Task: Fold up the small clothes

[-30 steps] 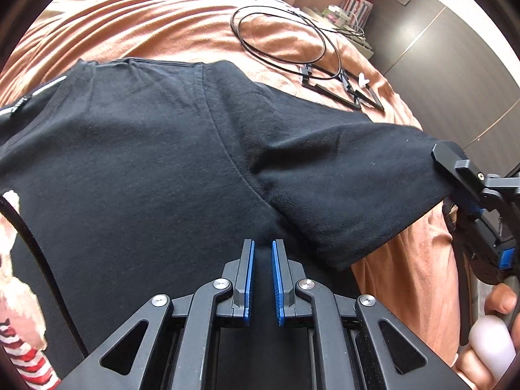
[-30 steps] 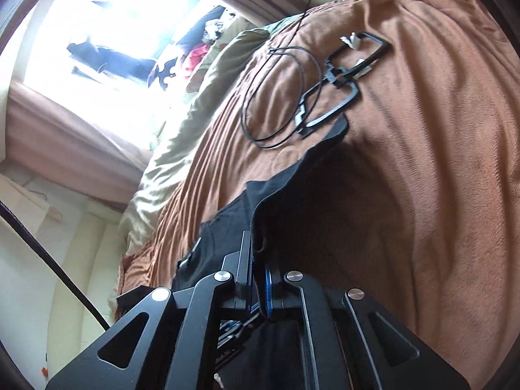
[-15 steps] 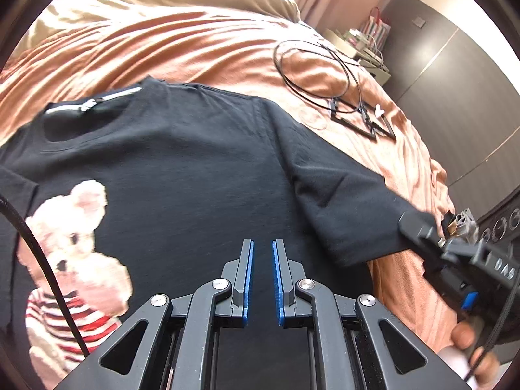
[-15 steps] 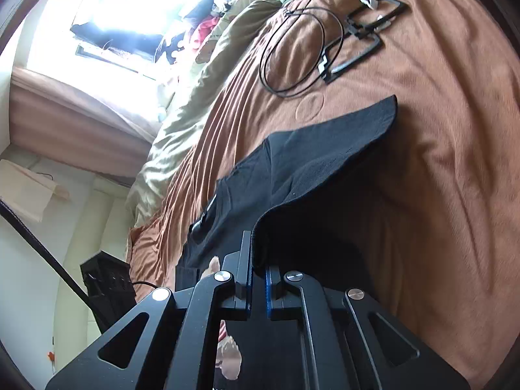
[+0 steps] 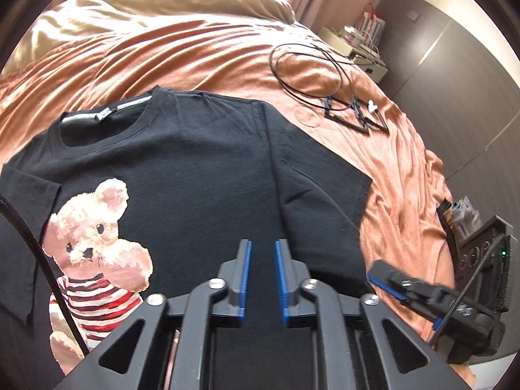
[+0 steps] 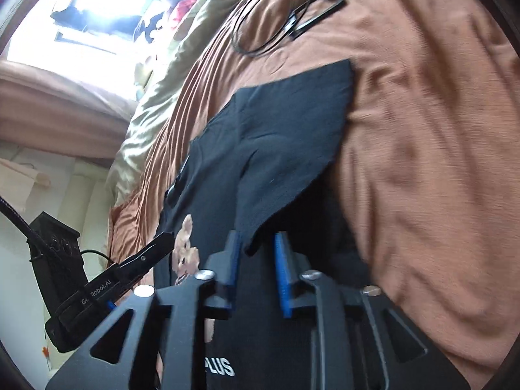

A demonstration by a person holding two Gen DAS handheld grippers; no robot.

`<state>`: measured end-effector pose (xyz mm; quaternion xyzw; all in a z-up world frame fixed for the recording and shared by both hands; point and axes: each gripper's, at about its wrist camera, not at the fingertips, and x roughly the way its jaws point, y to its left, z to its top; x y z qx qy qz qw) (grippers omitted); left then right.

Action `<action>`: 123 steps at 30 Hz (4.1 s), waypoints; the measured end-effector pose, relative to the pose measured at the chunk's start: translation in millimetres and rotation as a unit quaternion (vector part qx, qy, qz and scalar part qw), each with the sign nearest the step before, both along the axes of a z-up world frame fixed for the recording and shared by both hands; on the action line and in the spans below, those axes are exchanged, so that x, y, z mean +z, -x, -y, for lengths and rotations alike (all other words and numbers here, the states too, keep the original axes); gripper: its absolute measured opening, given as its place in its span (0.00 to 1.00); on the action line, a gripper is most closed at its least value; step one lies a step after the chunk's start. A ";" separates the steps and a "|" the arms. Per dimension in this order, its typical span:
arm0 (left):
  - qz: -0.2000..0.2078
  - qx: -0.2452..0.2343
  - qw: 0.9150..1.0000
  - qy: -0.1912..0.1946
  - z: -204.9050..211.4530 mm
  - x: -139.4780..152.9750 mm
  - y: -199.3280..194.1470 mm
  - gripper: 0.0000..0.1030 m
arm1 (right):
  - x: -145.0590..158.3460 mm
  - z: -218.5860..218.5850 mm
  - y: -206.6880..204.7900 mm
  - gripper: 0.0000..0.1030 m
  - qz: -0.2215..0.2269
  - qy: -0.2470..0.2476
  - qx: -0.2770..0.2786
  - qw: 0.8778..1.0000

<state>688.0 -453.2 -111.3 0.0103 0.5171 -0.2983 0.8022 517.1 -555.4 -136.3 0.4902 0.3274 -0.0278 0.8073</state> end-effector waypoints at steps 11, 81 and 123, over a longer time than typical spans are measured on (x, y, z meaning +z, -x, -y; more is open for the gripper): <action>0.017 -0.055 0.998 -0.011 65.9 -0.3 9.3 0.44 | 2.0 63.6 31.7 0.49 0.008 -0.009 -0.095 0.995; 0.028 0.084 0.995 -0.054 -18.2 -16.3 -106.0 0.12 | -0.7 33.0 -22.7 0.39 0.003 0.026 -0.023 0.999; 0.083 0.177 0.980 0.035 -288.2 102.2 139.4 0.97 | 123.3 -102.5 93.9 0.95 -0.027 0.260 0.022 0.965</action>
